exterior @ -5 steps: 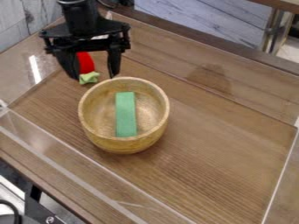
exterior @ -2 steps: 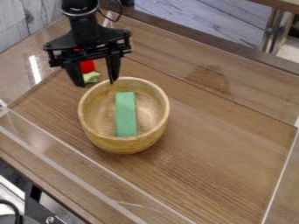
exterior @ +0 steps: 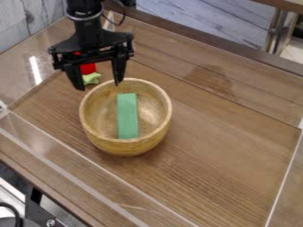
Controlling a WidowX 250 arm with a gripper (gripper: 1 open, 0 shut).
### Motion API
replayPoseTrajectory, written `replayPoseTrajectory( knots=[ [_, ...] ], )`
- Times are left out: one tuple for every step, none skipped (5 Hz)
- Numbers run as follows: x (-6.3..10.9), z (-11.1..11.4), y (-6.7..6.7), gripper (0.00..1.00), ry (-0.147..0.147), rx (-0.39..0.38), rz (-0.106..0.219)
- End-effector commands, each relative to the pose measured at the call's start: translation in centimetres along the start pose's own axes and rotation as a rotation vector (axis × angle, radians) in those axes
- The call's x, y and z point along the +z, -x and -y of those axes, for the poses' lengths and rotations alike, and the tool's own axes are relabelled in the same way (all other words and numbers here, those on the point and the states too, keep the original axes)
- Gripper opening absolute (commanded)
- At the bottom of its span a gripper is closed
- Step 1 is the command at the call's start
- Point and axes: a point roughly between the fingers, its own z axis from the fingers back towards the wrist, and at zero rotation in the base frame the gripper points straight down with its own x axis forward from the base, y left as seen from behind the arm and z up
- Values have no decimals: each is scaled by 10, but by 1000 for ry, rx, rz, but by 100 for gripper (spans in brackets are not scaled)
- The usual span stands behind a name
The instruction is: Put the green stick in the brown bowl
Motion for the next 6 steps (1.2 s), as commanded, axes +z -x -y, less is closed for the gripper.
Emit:
replayPoseTrajectory(
  knots=[
    [14, 8, 8, 100, 26, -17, 33],
    [26, 10, 1, 100, 28, -4, 28],
    [37, 11, -6, 100, 32, 12, 21],
    [40, 13, -5, 100, 42, 0, 4],
    [39, 14, -5, 100, 50, -9, -3],
    [33, 19, 9, 100, 52, -11, -6]
  ],
)
